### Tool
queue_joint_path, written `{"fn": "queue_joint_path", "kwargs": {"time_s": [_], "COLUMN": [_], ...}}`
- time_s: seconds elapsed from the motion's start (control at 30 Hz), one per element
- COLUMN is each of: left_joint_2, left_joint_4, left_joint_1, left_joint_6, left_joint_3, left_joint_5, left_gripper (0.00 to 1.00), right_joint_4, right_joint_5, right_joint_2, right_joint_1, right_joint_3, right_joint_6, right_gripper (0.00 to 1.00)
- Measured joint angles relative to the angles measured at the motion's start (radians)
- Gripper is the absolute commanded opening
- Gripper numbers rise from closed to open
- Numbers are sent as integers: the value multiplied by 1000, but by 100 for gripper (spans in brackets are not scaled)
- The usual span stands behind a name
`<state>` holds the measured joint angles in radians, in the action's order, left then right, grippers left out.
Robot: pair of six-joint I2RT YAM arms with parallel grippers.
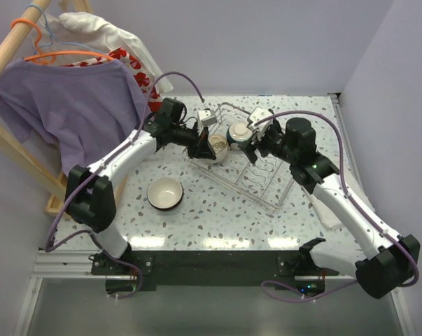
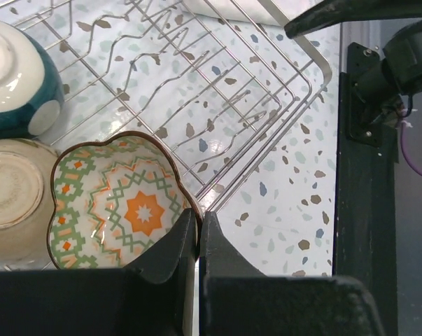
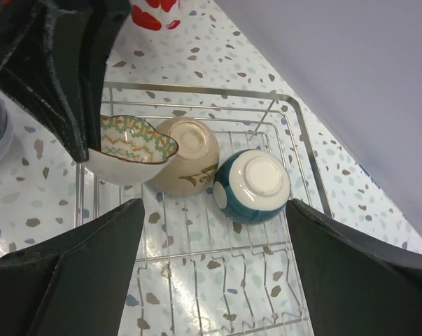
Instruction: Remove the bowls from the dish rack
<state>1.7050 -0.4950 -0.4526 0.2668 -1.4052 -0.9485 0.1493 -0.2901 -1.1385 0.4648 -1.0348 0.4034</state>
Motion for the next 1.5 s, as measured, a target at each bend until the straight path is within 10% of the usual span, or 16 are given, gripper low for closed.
{"fn": "queue_joint_path", "kwargs": {"time_s": [0.4,0.83,1.5], "left_joint_2": [-330,-509,-362], "left_joint_4": [91,114,226], "left_joint_1": [-138,-38,66], "left_joint_6": [-130,-291,-363], "left_joint_3": [203,444,619], "left_joint_5": [501,1061,1156], "left_gripper": [0,0,0], "right_joint_4": [52,129,136], "right_joint_5": [122,147,167], "right_joint_2": [176,276,298], "right_joint_1": [0,0,0], "right_joint_3": [107,193,244], "right_joint_6": [-204,-247,-245], "right_gripper": [91,91,91]}}
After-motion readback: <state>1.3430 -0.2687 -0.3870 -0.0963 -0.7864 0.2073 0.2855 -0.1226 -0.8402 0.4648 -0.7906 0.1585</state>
